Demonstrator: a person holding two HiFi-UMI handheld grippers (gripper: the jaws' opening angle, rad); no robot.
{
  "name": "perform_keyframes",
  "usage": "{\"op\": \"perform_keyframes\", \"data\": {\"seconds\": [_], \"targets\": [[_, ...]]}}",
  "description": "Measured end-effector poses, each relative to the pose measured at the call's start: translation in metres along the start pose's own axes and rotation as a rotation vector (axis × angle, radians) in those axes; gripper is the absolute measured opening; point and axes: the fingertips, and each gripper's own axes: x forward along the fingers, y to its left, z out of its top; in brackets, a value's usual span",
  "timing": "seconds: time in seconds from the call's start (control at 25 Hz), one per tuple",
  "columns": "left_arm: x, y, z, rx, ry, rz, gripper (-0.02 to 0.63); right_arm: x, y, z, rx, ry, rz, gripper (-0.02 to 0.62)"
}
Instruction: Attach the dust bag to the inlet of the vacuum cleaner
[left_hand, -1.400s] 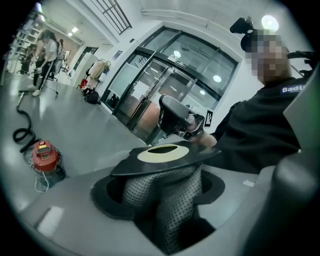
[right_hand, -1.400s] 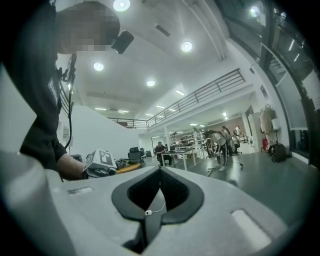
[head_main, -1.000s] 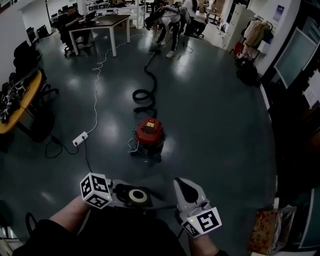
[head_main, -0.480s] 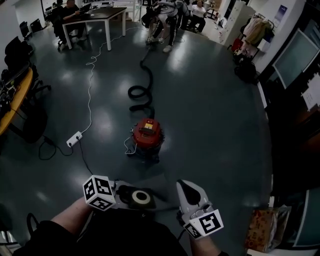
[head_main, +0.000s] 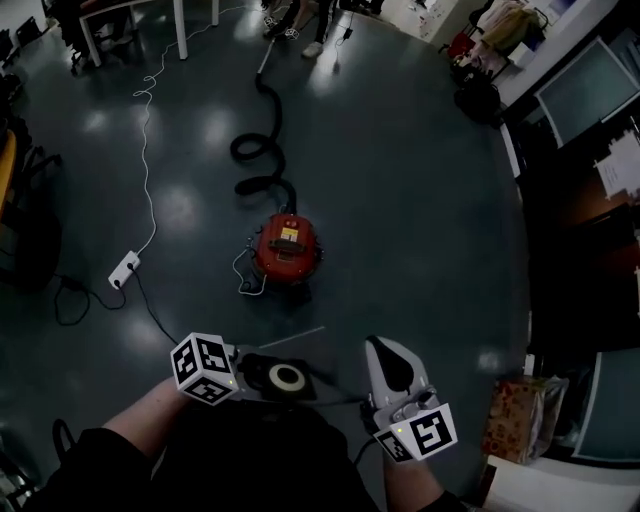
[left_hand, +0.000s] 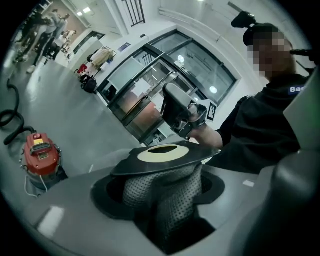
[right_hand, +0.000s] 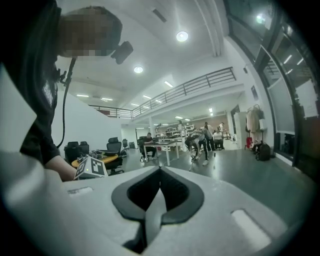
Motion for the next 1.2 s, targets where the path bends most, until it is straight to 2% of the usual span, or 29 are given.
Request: {"op": "perform_keyframes", "data": {"seconds": [0.16, 0.32, 0.68, 0.88, 1.2], "targets": [[-0.003, 0.024, 0.000, -0.006, 0.024, -0.035, 0.295, 0.027, -0.009, -0.009, 0.001, 0.016, -0.027, 0.003], [0.004, 0.043, -0.002, -0.044, 0.023, -0.050, 0.293, 0.046, -0.024, -0.022, 0.018, 0.027, -0.014, 0.003], [0.055, 0.094, -0.007, -0.132, -0.039, 0.002, 0.293, 0.064, -0.085, -0.076, 0.075, 0.061, 0.081, 0.003], [0.082, 0.124, -0.016, -0.158, -0.044, 0.036, 0.293, 0.073, -0.115, -0.111, 0.091, 0.084, 0.118, 0.003], [0.104, 0.165, -0.036, -0.191, -0.059, 0.033, 0.293, 0.092, -0.138, -0.158, 0.098, 0.091, 0.147, 0.003]]}}
